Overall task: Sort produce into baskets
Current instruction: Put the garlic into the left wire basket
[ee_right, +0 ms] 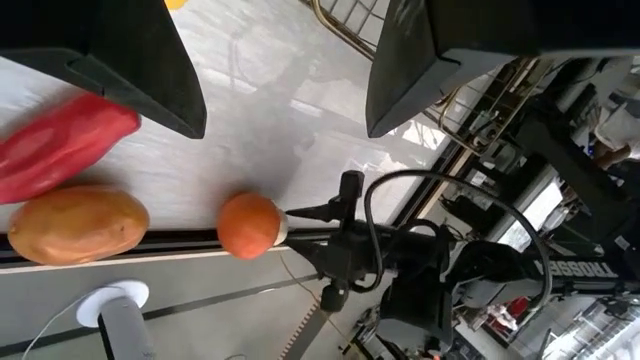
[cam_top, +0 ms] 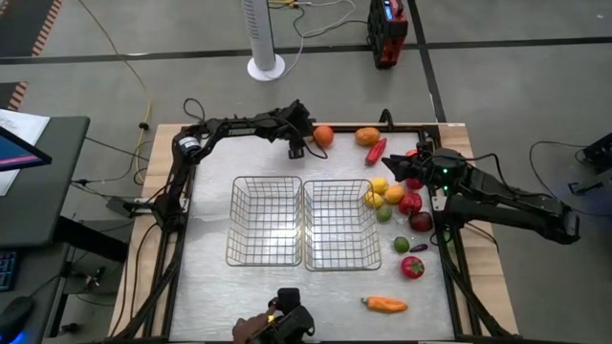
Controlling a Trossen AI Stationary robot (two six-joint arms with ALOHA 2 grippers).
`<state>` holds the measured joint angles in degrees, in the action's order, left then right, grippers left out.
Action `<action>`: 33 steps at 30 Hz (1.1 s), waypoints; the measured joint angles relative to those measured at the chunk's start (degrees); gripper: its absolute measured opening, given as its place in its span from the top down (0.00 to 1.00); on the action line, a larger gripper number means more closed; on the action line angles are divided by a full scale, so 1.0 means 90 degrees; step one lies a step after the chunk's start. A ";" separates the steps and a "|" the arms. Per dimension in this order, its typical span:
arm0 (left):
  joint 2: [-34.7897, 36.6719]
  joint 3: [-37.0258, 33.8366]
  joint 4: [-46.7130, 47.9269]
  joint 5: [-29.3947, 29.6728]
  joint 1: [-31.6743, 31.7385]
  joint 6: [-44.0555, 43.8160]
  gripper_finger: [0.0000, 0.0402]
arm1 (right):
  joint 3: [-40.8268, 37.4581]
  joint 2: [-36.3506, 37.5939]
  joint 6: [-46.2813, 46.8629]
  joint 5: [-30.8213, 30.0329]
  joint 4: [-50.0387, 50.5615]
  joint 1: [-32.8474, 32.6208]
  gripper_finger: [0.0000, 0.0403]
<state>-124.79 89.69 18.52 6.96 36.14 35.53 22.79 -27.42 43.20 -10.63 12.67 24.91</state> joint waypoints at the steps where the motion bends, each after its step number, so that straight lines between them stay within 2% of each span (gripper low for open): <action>1: 0.0000 0.0000 0.0005 -0.0002 -0.0005 -0.0002 0.59 | 0.0000 0.0000 -0.0002 -0.0003 -0.0005 0.0000 0.25; 11: 0.0000 0.0000 0.0014 -0.0025 -0.0014 -0.0014 0.84 | 0.0000 0.0000 -0.0016 -0.0165 -0.0151 0.0000 0.25; 19: 0.0002 0.0000 0.0099 -0.0029 -0.0117 -0.0084 0.98 | 0.0000 0.0000 -0.0014 -0.0165 -0.0148 0.0000 0.25; 33: 0.0005 0.0000 0.0684 0.0074 -0.0173 -0.0476 1.00 | 0.0002 -0.0002 -0.0135 -0.0238 -0.0126 0.0000 0.25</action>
<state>-124.75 89.69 24.68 7.63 34.58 31.25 22.81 -27.44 41.98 -12.78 11.53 24.91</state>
